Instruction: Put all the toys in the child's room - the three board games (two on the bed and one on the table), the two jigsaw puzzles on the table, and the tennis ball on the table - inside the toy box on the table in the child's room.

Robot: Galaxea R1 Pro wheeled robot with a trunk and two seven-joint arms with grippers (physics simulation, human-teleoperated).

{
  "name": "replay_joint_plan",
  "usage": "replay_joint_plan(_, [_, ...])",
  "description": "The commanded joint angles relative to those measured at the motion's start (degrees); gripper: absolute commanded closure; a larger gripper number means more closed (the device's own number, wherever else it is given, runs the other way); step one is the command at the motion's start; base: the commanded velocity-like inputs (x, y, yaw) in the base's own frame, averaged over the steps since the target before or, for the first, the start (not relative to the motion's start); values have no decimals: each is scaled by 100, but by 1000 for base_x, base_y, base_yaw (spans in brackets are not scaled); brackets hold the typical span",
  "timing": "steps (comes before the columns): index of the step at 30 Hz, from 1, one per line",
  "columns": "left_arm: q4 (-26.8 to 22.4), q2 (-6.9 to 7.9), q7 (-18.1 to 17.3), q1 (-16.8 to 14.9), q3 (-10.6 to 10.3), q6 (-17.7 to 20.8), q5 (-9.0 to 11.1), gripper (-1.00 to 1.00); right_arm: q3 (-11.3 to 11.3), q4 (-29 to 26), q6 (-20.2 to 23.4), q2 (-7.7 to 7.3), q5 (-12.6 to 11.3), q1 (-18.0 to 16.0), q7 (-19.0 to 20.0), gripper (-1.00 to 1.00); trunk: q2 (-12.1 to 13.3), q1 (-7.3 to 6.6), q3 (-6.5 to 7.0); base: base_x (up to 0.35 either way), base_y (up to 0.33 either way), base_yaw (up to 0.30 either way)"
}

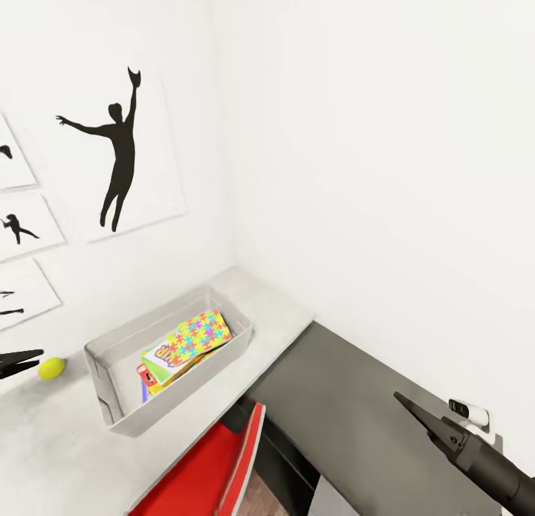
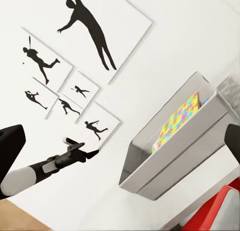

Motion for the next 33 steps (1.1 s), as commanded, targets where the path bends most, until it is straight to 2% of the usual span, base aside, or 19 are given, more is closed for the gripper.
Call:
replay_joint_plan(1, [3, 2, -19, -6, -28, 61, 25, -100, -1, -3, 42, -3, -37, 1, -9, -100, -11, 1, -4, -284, 0, 160])
replay_joint_plan(12, [4, 12, -19, -6, -27, 55, 33, -100, -2, -3, 42, -3, -37, 1, -8, -100, -11, 1, 79, -250, -52, 182])
replay_joint_plan(24, [4, 26, -19, -6, -27, 45, 42, -100, -4, -3, 42, -3, -37, 1, -8, -100, -11, 1, 173, -60, -16, 192])
replay_joint_plan(33, [4, 47, -19, -6, -27, 43, 42, -100, -4, -3, 42, -3, -37, 1, -10, -100, -11, 1, 244, -115, 145, 193])
